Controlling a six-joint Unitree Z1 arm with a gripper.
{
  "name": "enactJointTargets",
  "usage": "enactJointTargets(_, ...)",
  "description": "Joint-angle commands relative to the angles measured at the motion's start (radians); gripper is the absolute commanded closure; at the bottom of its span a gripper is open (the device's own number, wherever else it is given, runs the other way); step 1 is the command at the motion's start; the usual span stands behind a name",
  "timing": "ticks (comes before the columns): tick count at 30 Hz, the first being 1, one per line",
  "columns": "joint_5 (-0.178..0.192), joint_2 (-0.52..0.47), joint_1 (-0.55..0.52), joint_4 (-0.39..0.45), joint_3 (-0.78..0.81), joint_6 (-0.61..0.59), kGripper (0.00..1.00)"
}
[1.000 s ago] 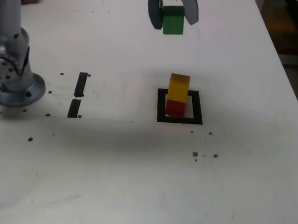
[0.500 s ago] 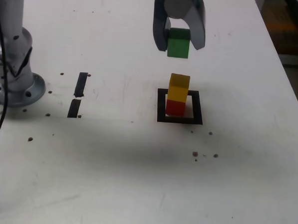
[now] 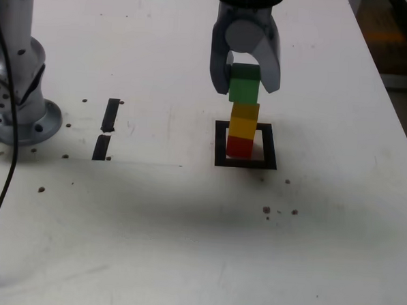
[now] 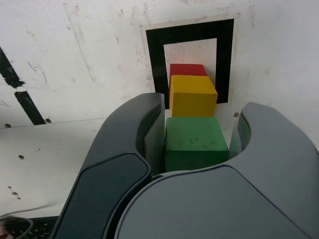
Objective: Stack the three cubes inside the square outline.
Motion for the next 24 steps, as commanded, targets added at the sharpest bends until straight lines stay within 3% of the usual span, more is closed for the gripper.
enactJointTargets(1, -0.005, 0.003, -0.006, -0.011, 0.006, -0.001, 0.83)
enactJointTargets(7, -0.012, 0.010, -0.011, -0.049, 0.032, -0.008, 0.81)
enactJointTargets(24, -0.004, 0.015, -0.011, -0.070, 0.060, -0.014, 0.64)
